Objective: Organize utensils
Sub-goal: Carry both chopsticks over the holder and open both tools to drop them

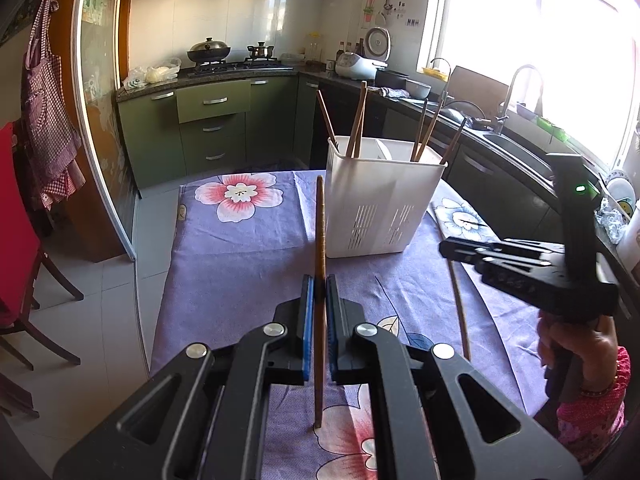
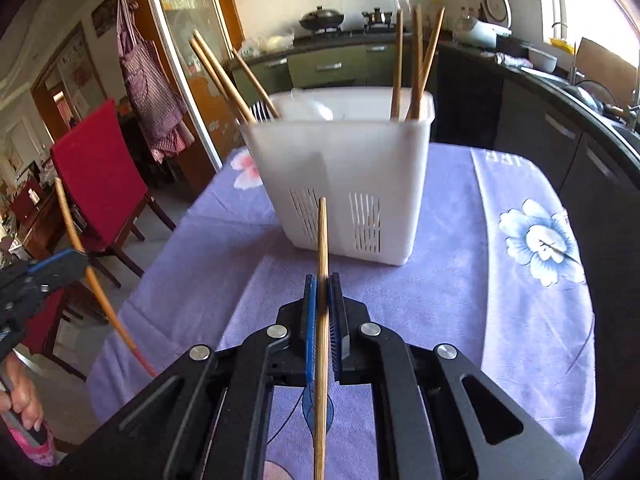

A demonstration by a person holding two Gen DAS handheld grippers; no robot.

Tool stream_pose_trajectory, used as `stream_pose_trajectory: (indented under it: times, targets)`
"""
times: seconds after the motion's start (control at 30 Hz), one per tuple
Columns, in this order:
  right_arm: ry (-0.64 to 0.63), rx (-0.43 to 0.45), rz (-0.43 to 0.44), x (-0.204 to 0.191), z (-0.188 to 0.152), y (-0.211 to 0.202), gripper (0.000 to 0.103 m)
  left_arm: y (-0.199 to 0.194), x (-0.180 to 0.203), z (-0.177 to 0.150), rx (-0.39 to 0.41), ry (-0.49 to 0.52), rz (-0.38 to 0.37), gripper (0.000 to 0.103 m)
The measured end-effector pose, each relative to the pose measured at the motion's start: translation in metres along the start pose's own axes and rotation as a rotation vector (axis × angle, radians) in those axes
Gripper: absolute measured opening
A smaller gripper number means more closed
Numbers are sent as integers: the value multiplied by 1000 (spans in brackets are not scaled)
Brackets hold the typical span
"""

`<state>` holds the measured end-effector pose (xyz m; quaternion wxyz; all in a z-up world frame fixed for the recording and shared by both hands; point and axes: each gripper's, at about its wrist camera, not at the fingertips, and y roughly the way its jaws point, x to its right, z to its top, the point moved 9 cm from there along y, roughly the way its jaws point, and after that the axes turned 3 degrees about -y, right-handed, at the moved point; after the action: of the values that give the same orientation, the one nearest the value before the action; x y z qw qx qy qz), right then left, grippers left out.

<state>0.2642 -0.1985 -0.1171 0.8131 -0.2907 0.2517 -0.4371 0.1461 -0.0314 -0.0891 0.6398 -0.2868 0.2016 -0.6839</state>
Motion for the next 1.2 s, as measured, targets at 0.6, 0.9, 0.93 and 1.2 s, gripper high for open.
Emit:
stream_pose_trajectory:
  times: [0.6,0.9,0.93,1.2]
  targets:
    - [6,236,-32,14,-42,-151,7,-19,14,3,23,36,-3,6]
    - [-16,278,-1,5,-16,-162,7,-29,27,19,20,54,-54,6]
    - [-20,284,0,5,-11,-164,7,-30,29,21,17,54,-63,6]
    - [-52,358,24,-3,38,-191,7,-39,52,58,51,87,-110,6]
